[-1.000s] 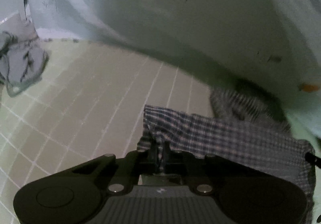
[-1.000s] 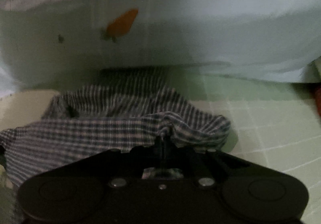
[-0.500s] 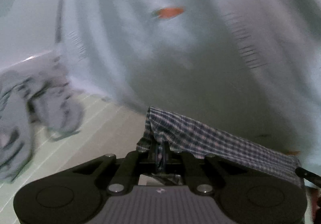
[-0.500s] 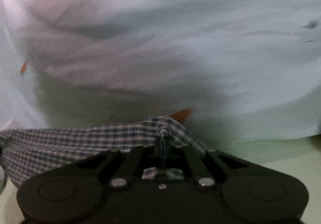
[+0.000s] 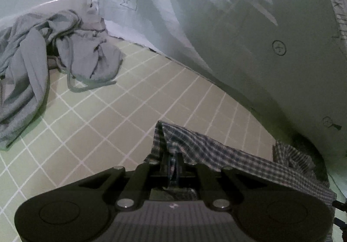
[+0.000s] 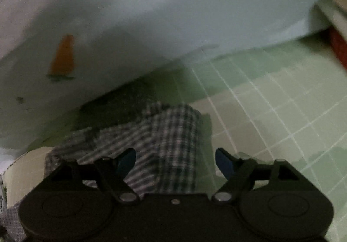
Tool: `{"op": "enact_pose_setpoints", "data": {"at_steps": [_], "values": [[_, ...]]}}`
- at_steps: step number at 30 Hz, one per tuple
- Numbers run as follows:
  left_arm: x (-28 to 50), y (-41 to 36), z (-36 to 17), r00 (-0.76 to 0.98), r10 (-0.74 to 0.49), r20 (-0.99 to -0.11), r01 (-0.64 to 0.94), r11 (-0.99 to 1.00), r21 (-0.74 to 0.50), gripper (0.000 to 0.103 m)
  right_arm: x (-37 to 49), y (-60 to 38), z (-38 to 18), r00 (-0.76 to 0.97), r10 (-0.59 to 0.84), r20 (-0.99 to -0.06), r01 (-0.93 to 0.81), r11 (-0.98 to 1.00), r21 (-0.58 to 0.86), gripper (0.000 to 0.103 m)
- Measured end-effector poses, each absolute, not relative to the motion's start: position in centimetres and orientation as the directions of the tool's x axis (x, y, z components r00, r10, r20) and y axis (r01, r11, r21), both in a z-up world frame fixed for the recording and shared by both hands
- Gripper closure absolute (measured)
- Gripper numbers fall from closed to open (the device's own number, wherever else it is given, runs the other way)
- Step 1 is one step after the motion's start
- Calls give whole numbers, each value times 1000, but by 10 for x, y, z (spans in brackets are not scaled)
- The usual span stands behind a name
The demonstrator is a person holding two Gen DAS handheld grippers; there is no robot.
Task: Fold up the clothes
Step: 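Grasp the shirt side with the left gripper while the right gripper lifts its edge, then fold the side over the body and open the right gripper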
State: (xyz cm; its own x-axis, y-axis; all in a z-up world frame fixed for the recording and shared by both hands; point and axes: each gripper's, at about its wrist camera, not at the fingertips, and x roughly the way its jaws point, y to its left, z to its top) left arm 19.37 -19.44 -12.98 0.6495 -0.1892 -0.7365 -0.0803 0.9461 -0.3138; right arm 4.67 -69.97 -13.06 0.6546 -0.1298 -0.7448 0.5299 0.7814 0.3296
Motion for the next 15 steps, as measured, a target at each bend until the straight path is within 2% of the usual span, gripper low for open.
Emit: {"op": "enact_pose_setpoints", "data": {"at_steps": [1, 2, 3, 4, 7, 11, 15], "values": [[194, -194, -131, 648, -192, -737, -77, 946, -314, 98, 51, -703, -136, 651, -112, -751, 528, 777, 342, 25], [195, -194, -131, 646, -197, -738, -73, 946, -316, 98, 57, -705, -140, 654, -83, -752, 511, 782, 357, 40], [196, -193, -132, 644, -202, -738, -69, 945, -319, 98, 62, -704, -142, 652, -48, -757, 483, 796, 365, 77], [197, -193, -132, 643, -201, -739, -69, 946, -318, 98, 69, -702, -143, 641, -15, -767, 451, 816, 361, 99], [199, -193, -135, 637, -211, -741, -69, 942, -327, 98, 82, -699, -131, 670, -31, -742, 376, 876, 303, 101], [203, -200, -145, 615, -209, -760, -72, 946, -318, 98, 97, -710, -137, 641, -103, -761, 412, 882, 228, 102], [203, -207, -142, 620, -196, -760, -53, 955, -290, 99, 95, -708, -138, 638, -114, -762, 393, 899, 194, 100]]}}
